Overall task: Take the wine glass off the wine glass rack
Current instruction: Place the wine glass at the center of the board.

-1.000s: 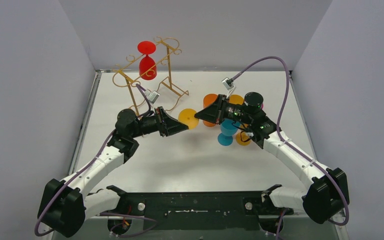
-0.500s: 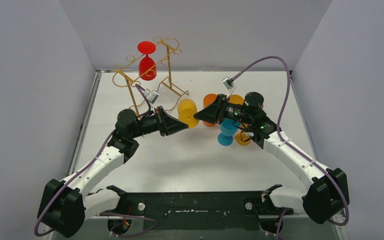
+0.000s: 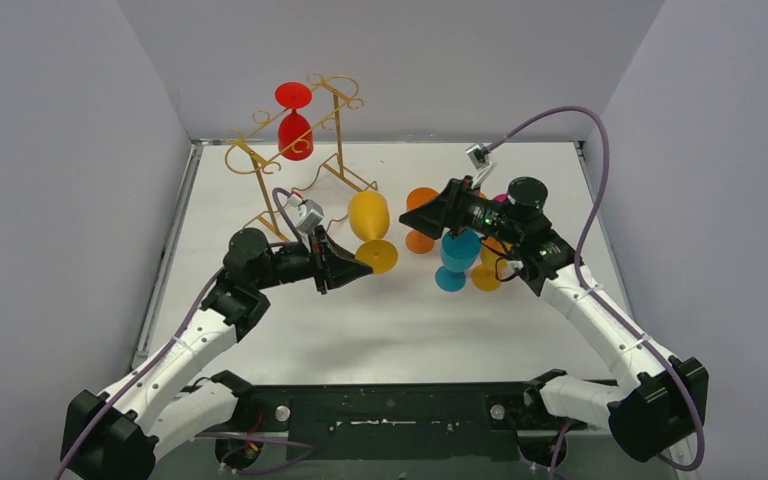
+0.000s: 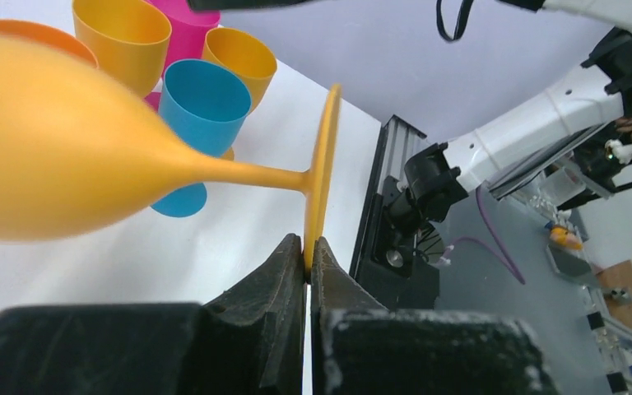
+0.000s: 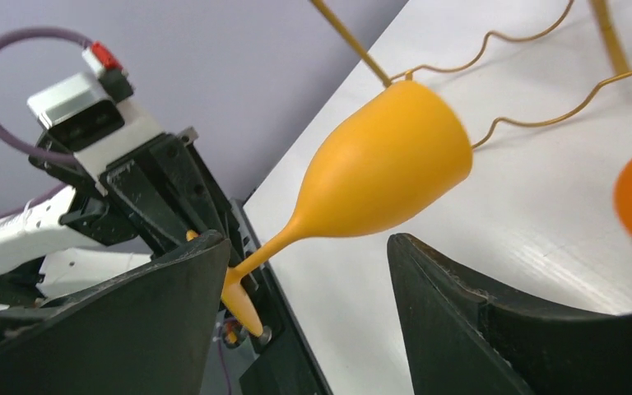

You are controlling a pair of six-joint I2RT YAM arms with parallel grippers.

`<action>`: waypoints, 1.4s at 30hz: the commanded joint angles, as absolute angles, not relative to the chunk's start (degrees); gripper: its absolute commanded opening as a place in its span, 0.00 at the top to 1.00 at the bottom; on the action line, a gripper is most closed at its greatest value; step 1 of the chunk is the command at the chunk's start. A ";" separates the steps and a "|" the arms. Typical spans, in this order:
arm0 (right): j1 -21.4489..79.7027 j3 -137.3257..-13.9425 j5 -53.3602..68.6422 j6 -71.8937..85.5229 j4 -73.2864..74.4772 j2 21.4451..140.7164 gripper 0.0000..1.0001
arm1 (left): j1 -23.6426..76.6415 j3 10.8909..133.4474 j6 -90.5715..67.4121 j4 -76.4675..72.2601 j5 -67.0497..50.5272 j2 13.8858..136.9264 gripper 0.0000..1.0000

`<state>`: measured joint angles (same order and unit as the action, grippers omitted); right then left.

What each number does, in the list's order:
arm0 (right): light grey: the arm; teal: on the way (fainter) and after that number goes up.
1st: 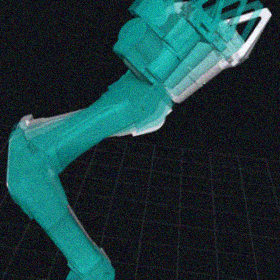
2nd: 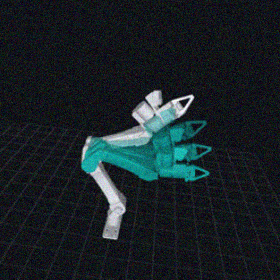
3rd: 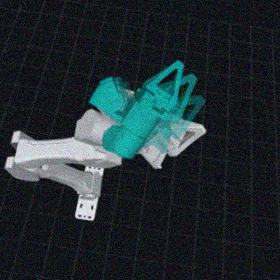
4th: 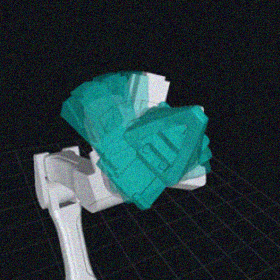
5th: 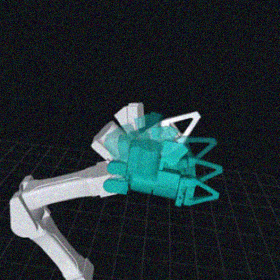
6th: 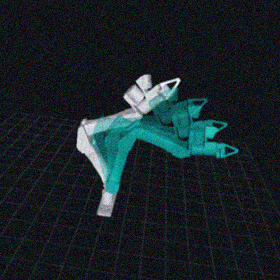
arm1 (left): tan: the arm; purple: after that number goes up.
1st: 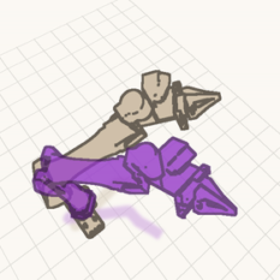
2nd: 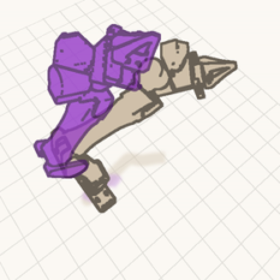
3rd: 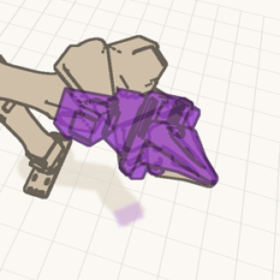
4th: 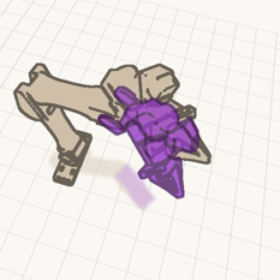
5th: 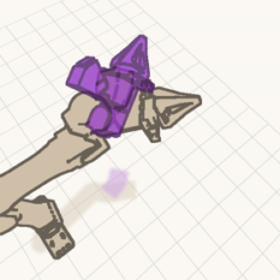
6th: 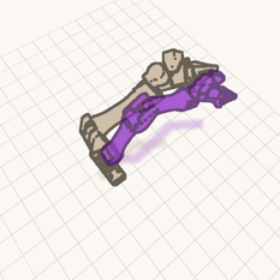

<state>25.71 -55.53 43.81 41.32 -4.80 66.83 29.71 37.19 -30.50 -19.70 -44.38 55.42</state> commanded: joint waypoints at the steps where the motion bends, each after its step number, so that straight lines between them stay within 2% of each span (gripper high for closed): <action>1: 23.23 -58.95 39.89 39.20 -4.28 64.51 0.25 | 30.01 36.38 -24.16 -20.28 -47.38 53.39 1.00; 8: 20.43 -58.31 43.03 38.50 -3.89 65.31 0.21 | 29.97 34.08 -21.22 -23.13 -50.99 51.50 1.00; 16: 18.78 -64.45 65.78 43.35 -8.92 74.22 0.19 | 29.89 33.87 -18.24 -23.05 -63.15 50.19 1.00; 20: 17.73 -67.73 68.08 43.04 -5.33 77.88 0.19 | 29.80 34.27 -18.55 -23.26 -67.77 50.77 1.00; 23: 17.42 -66.61 72.03 47.32 -11.75 78.85 0.20 | 29.71 34.57 -18.03 -23.29 -68.98 50.29 1.00; 29: 17.25 -63.00 77.57 60.29 -25.24 80.77 0.29 | 29.64 35.50 -16.83 -25.09 -69.73 49.54 1.00; 39: 17.62 -61.74 81.43 62.59 -24.57 81.78 0.45 | 29.62 37.22 -16.03 -24.81 -71.26 51.41 1.00; 42: 17.64 -61.28 81.99 62.58 -24.17 81.96 0.53 | 29.63 37.44 -16.02 -24.90 -71.59 51.45 1.00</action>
